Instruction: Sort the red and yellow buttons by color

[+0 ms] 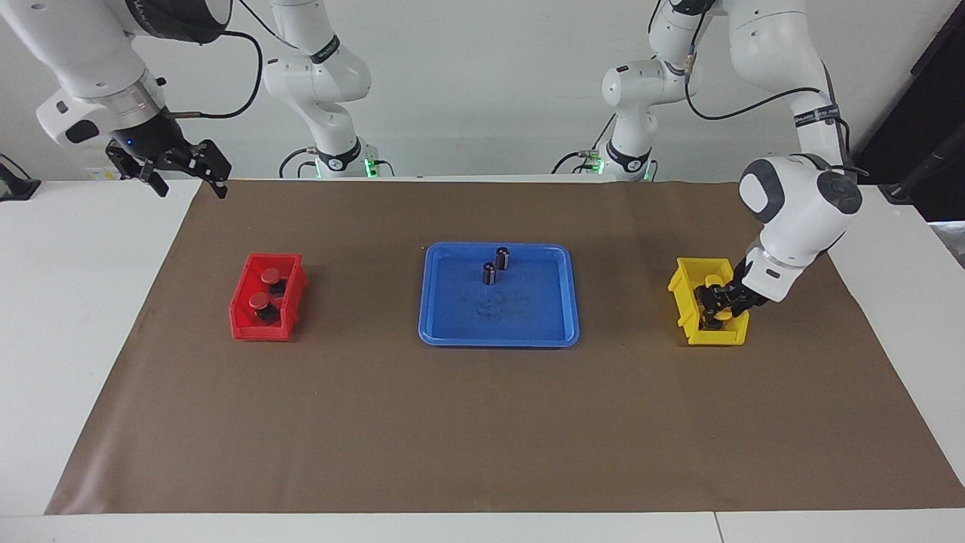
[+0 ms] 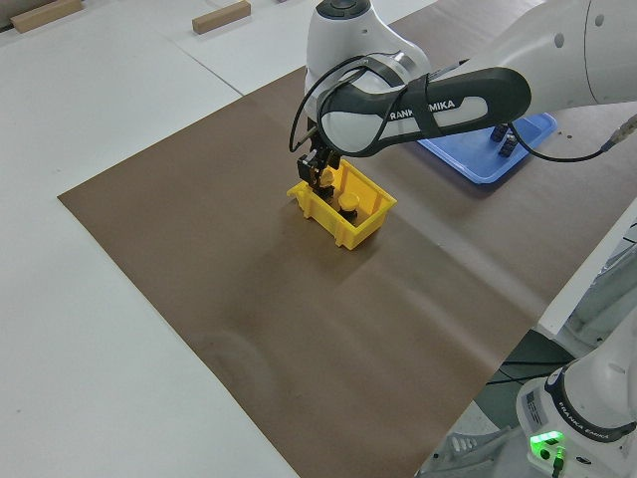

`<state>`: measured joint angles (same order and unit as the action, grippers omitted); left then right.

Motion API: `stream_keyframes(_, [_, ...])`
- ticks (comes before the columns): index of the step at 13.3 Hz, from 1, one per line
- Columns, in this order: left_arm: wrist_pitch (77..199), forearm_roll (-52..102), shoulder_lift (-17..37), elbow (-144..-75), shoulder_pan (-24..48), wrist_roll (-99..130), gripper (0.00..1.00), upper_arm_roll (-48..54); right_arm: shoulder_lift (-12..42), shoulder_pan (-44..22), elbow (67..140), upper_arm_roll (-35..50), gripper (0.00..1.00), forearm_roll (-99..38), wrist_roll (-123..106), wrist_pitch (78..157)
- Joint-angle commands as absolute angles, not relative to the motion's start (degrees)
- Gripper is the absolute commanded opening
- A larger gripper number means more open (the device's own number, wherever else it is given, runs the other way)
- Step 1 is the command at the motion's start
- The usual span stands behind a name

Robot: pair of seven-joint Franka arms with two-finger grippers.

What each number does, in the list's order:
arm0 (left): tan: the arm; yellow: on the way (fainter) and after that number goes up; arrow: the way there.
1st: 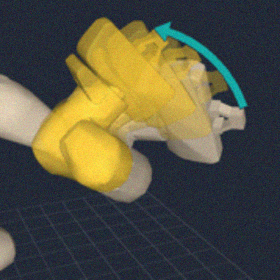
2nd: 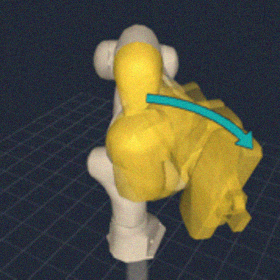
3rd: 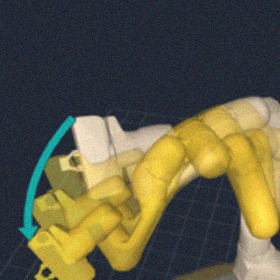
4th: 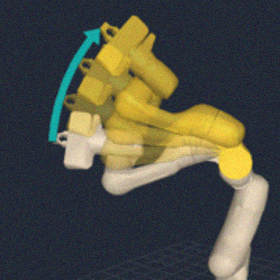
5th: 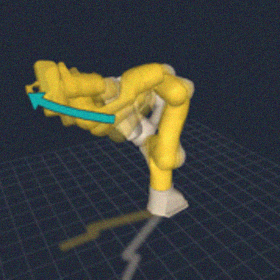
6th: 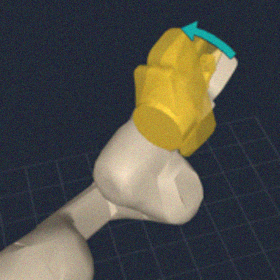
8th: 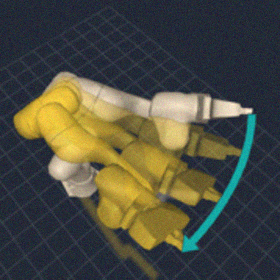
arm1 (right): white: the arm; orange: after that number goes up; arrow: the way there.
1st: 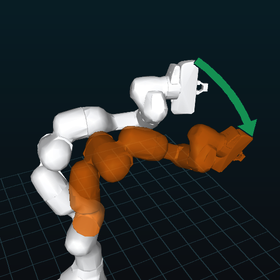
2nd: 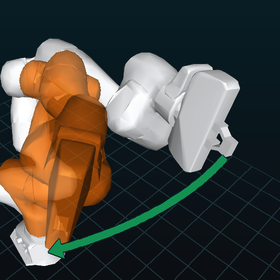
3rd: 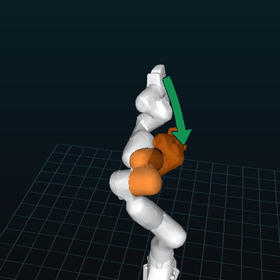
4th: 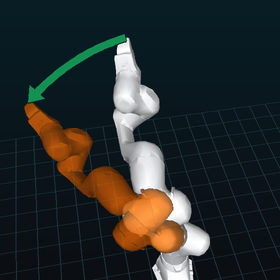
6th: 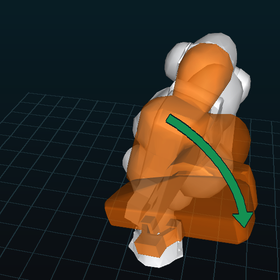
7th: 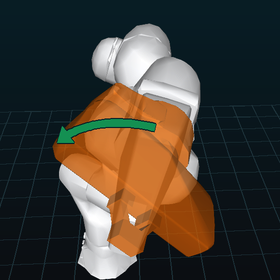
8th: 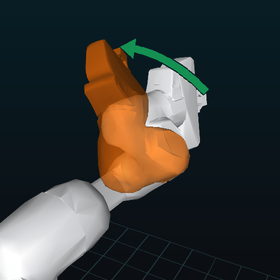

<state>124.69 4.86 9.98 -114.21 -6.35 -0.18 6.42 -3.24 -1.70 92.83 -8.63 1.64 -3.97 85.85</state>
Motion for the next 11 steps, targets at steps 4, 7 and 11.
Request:
stream_keyframes(4, [106.37, 4.06, 7.74, -99.86, -4.66, -1.76, 1.00, 6.77, -2.46, -2.02, 92.11, -8.35, 1.00, 2.81, -3.43, 85.87])
stream_keyframes(7, [99.59, 1.05, 1.95, -97.21, -4.05, -2.46, 1.00, 7.47, -2.64, -2.11, 92.20, -8.35, 1.00, 2.90, -3.25, 85.87])
stream_keyframes(11, [86.51, 0.53, 0.53, -88.44, -2.91, -4.55, 1.00, 7.56, -2.64, -2.02, 92.29, -8.26, 1.00, 2.90, -3.25, 86.22])
